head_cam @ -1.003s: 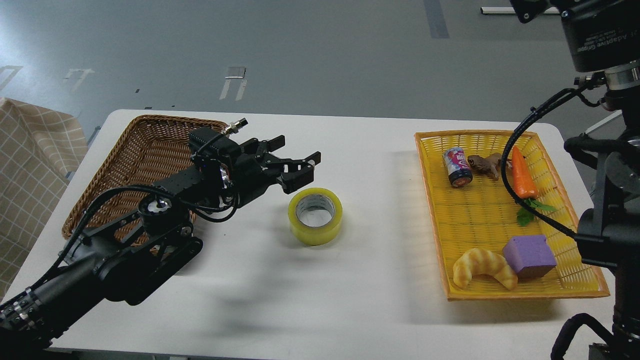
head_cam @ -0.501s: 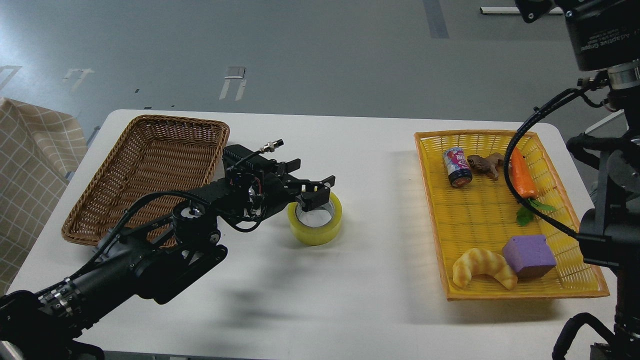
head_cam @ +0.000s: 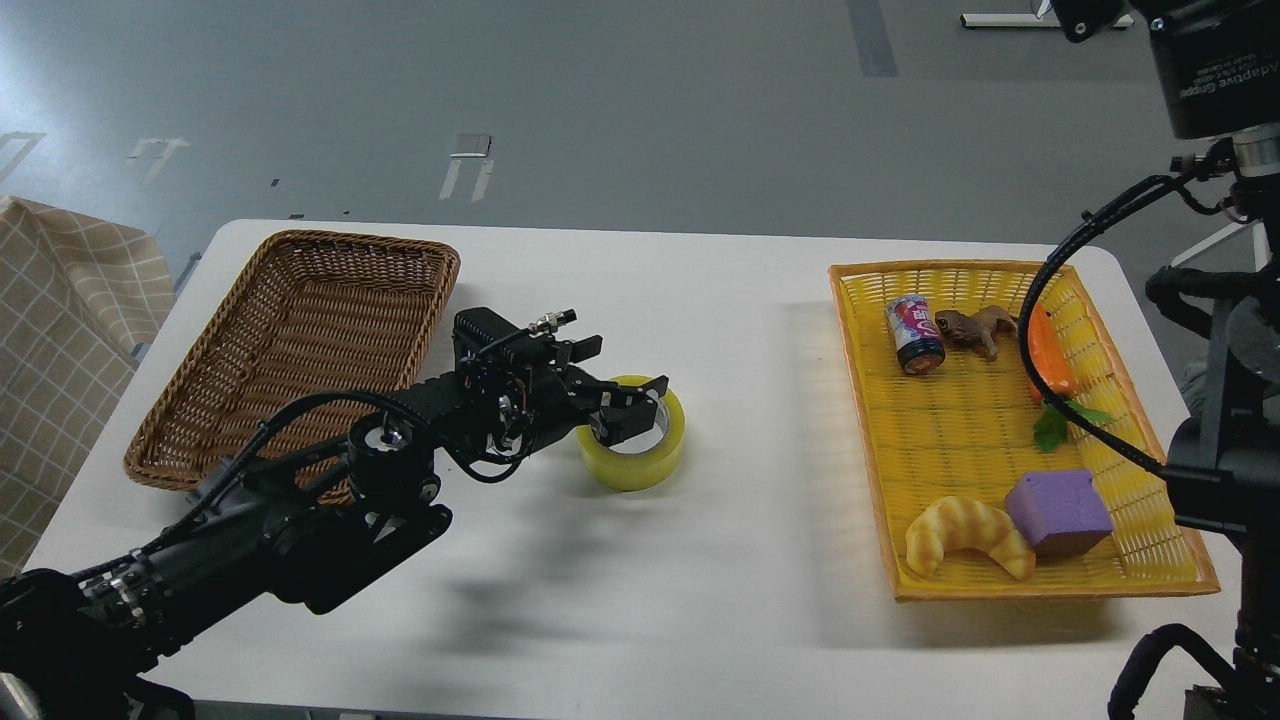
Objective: Place and transfer tape with both arms
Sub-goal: 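Close the left gripper on the tape roll's rim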
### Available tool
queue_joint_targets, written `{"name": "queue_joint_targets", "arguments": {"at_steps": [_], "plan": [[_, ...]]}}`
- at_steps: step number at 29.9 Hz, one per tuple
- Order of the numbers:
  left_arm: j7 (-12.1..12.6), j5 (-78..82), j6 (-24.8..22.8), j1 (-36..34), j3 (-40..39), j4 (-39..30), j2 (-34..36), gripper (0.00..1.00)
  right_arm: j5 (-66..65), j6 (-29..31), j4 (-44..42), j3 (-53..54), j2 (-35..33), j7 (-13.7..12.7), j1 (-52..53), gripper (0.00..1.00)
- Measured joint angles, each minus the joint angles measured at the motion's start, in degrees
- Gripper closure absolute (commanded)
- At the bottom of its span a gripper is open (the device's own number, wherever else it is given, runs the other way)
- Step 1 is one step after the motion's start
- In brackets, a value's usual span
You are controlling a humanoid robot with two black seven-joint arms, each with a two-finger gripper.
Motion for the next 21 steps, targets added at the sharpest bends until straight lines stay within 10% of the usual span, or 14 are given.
{"name": "queue_joint_targets", "arguments": {"at_steps": [21], "plan": [[-0.24, 0.00, 0.15, 0.29, 0.43, 2.34, 1.06, 0.02, 0.00, 0.00, 0.23, 1.89, 0.00, -0.03, -1.34, 0.00]]}}
